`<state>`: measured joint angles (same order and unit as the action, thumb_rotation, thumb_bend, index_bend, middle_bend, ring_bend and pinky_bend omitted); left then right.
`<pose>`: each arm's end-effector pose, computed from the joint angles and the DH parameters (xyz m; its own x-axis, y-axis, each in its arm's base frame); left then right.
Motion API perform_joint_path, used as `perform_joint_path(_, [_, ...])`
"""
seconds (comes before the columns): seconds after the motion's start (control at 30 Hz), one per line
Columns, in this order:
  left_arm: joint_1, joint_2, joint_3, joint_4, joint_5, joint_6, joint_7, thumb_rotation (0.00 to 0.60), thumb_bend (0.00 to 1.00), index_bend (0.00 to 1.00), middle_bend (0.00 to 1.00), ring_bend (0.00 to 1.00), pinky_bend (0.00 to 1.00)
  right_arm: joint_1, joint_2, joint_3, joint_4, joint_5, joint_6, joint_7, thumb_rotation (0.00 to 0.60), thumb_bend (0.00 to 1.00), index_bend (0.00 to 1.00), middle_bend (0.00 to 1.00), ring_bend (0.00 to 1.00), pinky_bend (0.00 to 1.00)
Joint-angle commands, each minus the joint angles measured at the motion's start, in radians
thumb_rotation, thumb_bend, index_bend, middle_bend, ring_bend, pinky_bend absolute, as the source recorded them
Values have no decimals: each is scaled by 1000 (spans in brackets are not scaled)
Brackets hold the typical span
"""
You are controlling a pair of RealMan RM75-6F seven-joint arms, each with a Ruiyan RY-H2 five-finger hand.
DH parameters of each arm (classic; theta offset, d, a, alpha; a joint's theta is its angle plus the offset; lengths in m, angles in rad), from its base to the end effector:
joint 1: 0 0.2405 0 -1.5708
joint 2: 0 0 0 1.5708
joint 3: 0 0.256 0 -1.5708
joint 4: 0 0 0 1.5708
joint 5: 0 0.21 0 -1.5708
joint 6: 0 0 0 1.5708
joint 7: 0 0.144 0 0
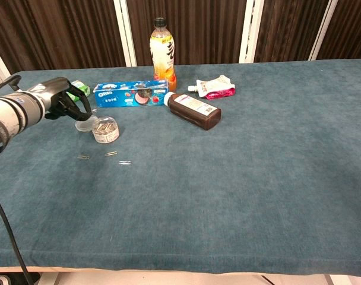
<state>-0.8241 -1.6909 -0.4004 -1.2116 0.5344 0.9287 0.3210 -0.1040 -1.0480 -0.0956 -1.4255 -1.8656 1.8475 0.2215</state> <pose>-0.1801 0.4134 -0.0127 0.0357 0.2475 0.9682 0.9793 0.1846 -0.0833 -0.3122 -0.0833 0.1991 0.3706 0.0595 0.9269 -0.8959 -0.2403 0.3737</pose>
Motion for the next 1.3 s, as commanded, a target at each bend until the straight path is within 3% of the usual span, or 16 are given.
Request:
perform_joint_path(0.03, [-21,-32,2,39,-13,-7,17,600,595,726,1000,1000,1000,-1,0,0,0,1,2,3,600,178,0,0,0,0])
perform_joint_path(0.33, [-38,-72,11,89,-32,-20,46,600,584,687,1000,1000,1000,-2,1,0,6,-3,7,10,600,177,0,0,0,0])
perform_joint_path(0.6, [-41,-78,9,85,-30,-9,59,600,424,517,1000,1000,1000,-2,2,0,10,-2,10,16,600,178,0,0,0,0])
perform_joint_path(0.9, [-20,-54,16,16,13,21,47,600,386,468,1000,1000,1000,-2,1,1,12,-2,10,15,600,178,0,0,0,0])
perform_joint_path(1.07, [45,21,51,-159,140,132,16,600,381,434,1000,1000,1000,0,0,-1,7,-2,-2,4,600,178,0,0,0,0])
perform_joint_path(1.17, [118,106,114,-313,284,229,-6,600,383,357,1000,1000,1000,-1,-1,-2,4,-3,-5,-6,600,178,0,0,0,0])
perform_joint_path(1.23, [191,186,190,-438,432,320,-29,600,388,267,949,973,998,-1,-4,-2,0,0,-10,-15,600,178,0,0,0,0])
perform_joint_path(1.3, [270,258,283,-533,587,425,-35,600,387,200,803,849,950,1,-5,-2,-6,3,-20,-28,600,178,0,0,0,0])
